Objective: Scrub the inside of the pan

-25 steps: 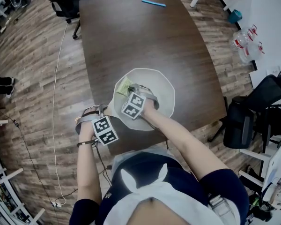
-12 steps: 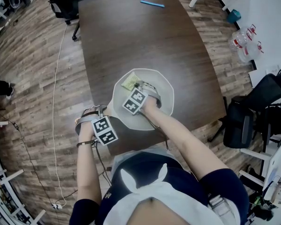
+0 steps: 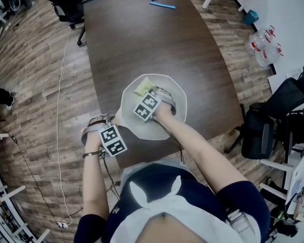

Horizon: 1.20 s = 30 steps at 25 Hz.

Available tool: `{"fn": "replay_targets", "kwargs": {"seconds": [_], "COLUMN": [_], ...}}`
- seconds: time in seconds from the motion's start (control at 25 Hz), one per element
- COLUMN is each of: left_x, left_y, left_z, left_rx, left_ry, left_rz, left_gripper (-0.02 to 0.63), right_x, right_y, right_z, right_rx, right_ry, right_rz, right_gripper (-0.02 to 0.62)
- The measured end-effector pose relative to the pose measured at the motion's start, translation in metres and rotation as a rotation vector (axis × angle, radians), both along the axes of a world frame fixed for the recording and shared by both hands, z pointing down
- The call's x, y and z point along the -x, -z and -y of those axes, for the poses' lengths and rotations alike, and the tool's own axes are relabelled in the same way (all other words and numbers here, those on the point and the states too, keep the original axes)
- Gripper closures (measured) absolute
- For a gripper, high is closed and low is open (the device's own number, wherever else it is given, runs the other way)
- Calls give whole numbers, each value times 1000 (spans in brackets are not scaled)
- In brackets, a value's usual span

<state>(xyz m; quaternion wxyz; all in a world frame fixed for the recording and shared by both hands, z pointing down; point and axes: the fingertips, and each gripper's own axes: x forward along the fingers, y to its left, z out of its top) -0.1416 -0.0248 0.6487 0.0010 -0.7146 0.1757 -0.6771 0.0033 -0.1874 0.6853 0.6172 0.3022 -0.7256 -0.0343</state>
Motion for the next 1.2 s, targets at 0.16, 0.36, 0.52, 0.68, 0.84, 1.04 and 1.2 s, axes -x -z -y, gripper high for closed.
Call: {"fn": "replay_targets", "kwargs": {"seconds": [0.16, 0.36, 0.52, 0.68, 0.84, 1.04, 1.2], "left_x": [0, 2, 2, 2, 1, 1, 0], "left_y": [0, -1, 0, -1, -1, 0, 0], "left_z": [0, 0, 0, -2, -3, -3, -2], "left_rx": [1, -1, 1, 1, 4, 0, -3], "left_ry": [-2, 3, 5, 10, 13, 19, 22], "left_rz": [0, -5, -8, -10, -6, -11, -23], "left_gripper": [402, 402, 402, 402, 402, 402, 402], "right_x": [-11, -22, -34, -47, -57, -67, -75], "right_y": [-1, -2, -3, -6, -8, -9, -12], "right_z": [0, -3, -6, -15, -24, -34, -44], "right_rx": [20, 44, 82, 140, 181, 242, 323], "right_ry": [-15, 30, 30, 17, 38, 41, 14], "right_rz": [-45, -122, -170, -227, -291, -355, -388], "right_gripper": [571, 571, 571, 571, 571, 571, 571]}}
